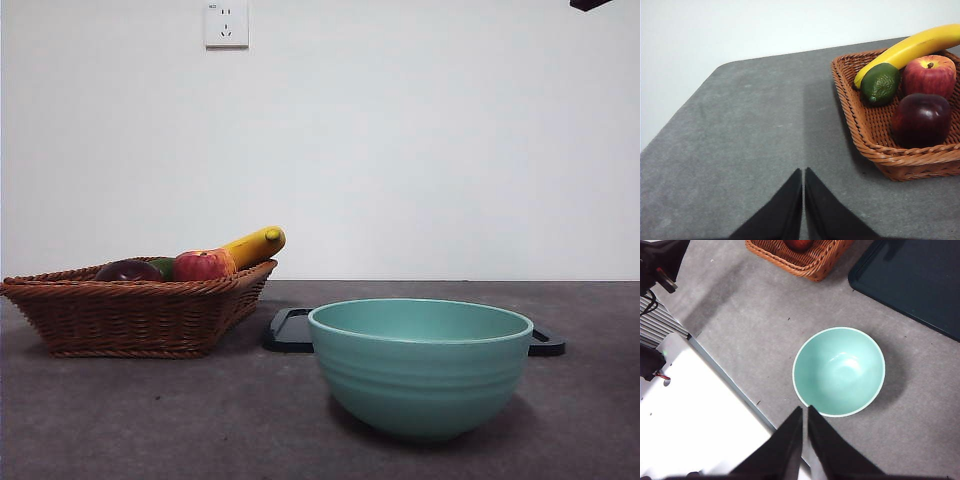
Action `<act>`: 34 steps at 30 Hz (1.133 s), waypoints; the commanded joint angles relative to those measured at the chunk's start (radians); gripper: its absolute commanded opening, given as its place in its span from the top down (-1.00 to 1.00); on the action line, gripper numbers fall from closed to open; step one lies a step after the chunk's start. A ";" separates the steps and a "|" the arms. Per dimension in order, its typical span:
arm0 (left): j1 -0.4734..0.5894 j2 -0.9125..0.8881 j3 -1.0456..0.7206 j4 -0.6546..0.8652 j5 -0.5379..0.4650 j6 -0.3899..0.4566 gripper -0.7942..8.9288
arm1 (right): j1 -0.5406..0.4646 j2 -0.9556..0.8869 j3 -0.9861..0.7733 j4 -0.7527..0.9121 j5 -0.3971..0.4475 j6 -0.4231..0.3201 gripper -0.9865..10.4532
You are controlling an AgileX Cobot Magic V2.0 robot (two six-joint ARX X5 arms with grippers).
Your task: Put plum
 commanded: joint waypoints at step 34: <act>0.003 -0.002 -0.021 -0.007 -0.002 -0.009 0.82 | -0.377 -0.216 -0.206 0.411 0.090 -0.156 0.81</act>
